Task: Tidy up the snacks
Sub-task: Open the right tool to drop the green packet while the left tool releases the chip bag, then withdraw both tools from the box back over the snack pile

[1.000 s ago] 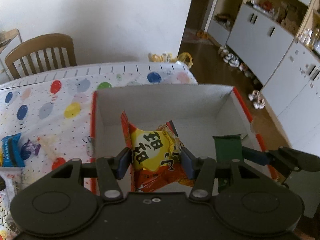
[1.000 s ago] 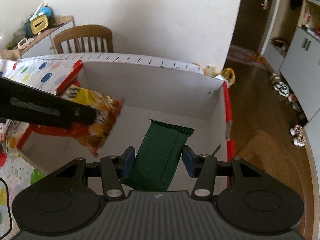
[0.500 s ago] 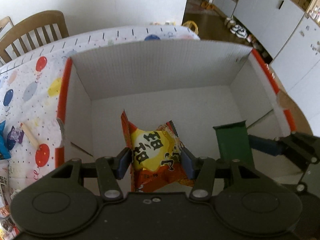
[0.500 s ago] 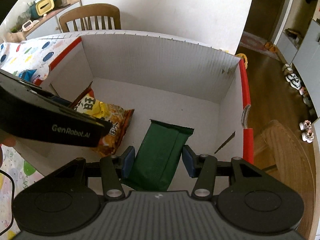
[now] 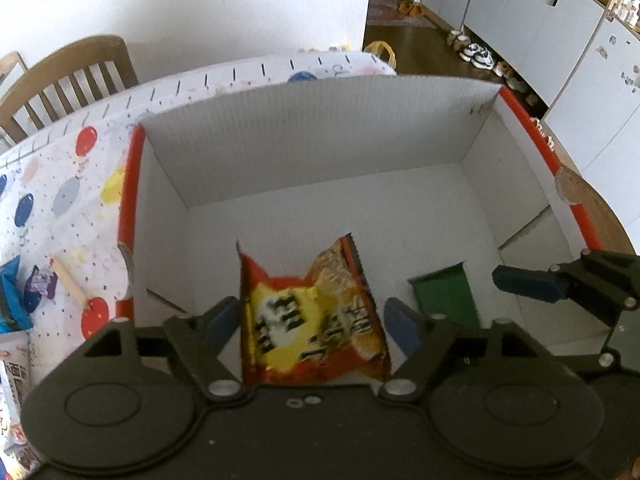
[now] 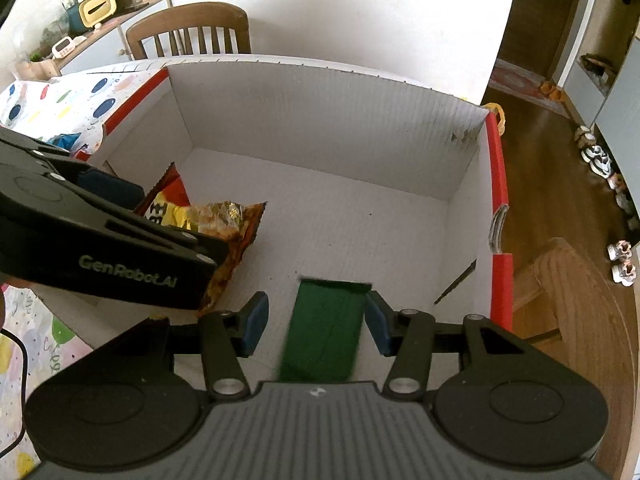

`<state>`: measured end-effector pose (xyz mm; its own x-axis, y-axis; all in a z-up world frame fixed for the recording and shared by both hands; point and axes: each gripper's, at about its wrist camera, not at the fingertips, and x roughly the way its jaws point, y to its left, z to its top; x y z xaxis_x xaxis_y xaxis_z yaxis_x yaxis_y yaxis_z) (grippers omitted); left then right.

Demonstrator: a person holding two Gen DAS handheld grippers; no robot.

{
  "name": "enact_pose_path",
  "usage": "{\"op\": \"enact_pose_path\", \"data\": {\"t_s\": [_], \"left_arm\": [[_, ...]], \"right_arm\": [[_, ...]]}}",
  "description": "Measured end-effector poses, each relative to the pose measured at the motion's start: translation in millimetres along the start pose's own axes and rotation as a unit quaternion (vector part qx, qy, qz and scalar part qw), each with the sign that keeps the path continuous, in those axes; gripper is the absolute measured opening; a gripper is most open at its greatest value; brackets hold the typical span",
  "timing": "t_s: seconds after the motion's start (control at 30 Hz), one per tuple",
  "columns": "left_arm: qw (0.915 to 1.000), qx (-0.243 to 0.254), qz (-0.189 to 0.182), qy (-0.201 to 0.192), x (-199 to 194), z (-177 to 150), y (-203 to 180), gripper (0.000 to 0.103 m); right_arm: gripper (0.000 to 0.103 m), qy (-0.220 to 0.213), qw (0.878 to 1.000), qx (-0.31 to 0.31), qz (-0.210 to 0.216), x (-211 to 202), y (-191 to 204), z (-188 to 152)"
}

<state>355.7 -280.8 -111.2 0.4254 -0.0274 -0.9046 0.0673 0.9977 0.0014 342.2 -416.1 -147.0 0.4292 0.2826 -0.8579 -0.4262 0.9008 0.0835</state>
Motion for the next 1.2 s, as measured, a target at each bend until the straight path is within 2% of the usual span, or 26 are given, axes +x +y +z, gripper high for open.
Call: {"op": "enact_pose_path", "data": {"t_s": [0.1,0.23,0.47,0.6,1.2], "left_arm": [[1.0,0.0,0.0,-0.006,-7.5,-0.7,1.7,0.079],[0.9997,0.001,0.003,-0.023,-21.7,-4.0,4.5,0.079],[0.9982,0.001,-0.007,-0.059,-55.9,-12.4,9.4,0.08],[0.9968,-0.005,-0.013,-0.079,-76.3,-19.9,14.6,0.08],[0.9875,-0.026,-0.036,-0.151,-157.9,-67.3,73.0,0.083]], "right_arm": [[0.053,-0.005,1.0,0.002,0.005,-6.3,-1.8,-0.5],[0.062,-0.019,1.0,0.003,0.009,-20.4,-2.5,-1.4],[0.063,-0.042,0.999,0.007,0.017,-49.7,1.5,0.8],[0.067,-0.058,0.998,0.013,0.023,-66.5,6.9,-0.4],[0.073,-0.123,0.992,0.016,0.038,-125.9,74.3,-2.1]]}}
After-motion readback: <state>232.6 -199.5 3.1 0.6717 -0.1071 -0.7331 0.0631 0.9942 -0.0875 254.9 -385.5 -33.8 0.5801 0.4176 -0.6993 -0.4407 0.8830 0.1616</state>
